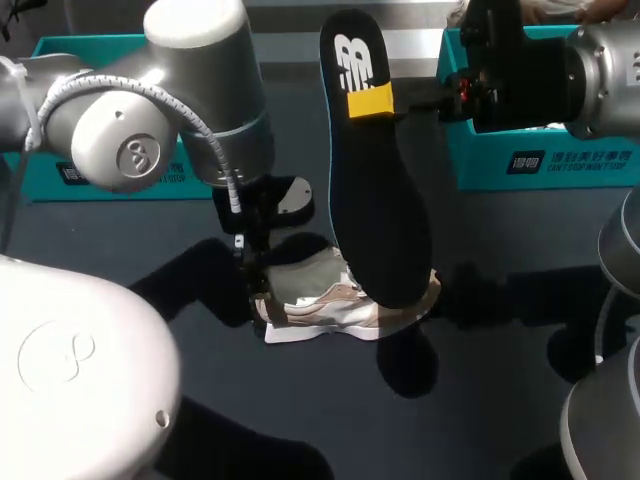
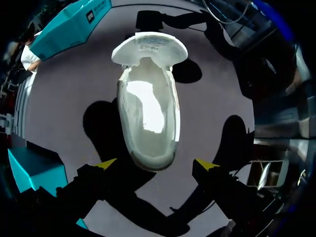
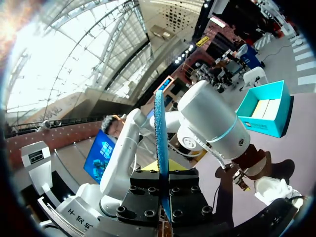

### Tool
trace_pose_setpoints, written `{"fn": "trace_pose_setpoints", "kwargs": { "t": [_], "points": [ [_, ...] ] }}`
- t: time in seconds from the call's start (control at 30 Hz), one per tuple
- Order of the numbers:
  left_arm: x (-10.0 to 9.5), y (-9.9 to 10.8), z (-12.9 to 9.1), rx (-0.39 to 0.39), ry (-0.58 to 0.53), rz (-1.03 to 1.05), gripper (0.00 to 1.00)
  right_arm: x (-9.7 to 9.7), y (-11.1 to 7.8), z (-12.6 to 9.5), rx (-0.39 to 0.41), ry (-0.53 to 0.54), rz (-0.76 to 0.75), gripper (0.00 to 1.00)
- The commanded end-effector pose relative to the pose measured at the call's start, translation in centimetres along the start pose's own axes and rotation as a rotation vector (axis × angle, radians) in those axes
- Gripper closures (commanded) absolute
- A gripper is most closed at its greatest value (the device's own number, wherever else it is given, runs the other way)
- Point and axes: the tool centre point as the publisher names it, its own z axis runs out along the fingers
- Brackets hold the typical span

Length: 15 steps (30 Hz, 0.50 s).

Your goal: Take the shoe out of the shoebox, open the shoe tongue, remove and reinsert the insole, then place the shoe into the shoebox

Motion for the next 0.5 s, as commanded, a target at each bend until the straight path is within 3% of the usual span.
{"fn": "trace_pose_setpoints", "kwargs": {
  "t": [0.03,0.5],
  "points": [
    [0.0,-0.4,-0.1,-0.018,0.006,-0.017,0.00,-0.1,0.0,0.2,0.001,-0.001,0.001,1.00],
    [-3.1,-5.0,1.1,0.058,-0.019,-0.015,0.00,-0.1,0.0,0.2,0.001,-0.001,0.001,1.00]
  ]
}}
